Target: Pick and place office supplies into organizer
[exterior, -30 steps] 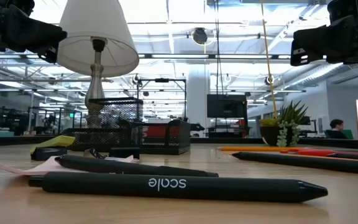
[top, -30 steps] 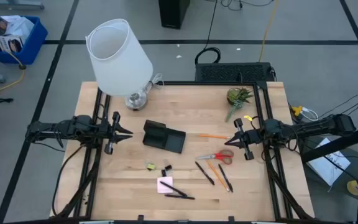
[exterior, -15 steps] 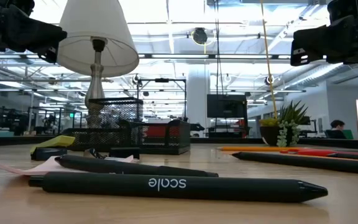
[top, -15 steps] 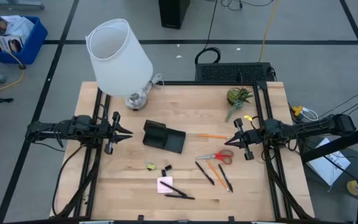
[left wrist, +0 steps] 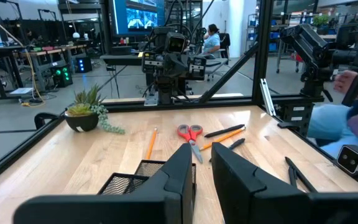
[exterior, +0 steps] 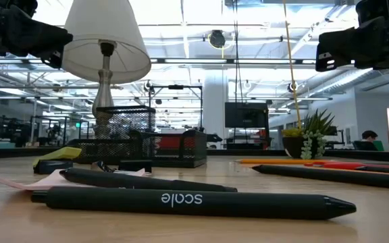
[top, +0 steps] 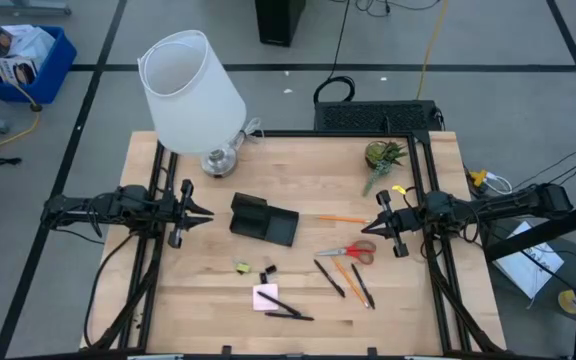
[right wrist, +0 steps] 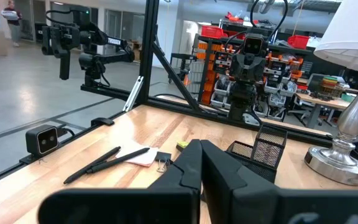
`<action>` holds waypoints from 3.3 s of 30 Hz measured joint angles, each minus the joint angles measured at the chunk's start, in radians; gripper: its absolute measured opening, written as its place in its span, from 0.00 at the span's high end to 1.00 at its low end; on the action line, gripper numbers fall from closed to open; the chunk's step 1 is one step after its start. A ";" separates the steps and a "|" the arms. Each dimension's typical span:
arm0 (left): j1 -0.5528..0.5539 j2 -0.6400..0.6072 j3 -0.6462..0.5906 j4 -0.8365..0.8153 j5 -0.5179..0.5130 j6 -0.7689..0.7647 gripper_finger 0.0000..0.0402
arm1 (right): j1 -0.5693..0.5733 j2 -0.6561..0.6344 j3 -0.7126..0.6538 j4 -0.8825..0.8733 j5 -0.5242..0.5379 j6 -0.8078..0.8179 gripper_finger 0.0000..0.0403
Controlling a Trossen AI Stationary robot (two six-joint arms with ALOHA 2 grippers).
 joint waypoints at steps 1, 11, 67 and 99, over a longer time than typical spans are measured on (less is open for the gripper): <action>0.000 0.000 0.000 0.000 0.000 0.000 0.83 | 0.000 0.000 0.000 0.000 0.000 0.000 1.00; 0.000 0.000 0.000 0.000 0.000 0.000 0.83 | 0.000 0.000 0.000 0.000 0.000 0.000 1.00; 0.000 0.016 0.000 0.246 -0.042 -0.278 0.83 | 0.446 0.841 0.455 0.410 0.548 0.331 1.00; -0.003 0.191 0.000 0.286 -0.043 -0.357 0.83 | 0.375 1.583 1.259 0.041 0.549 0.313 0.61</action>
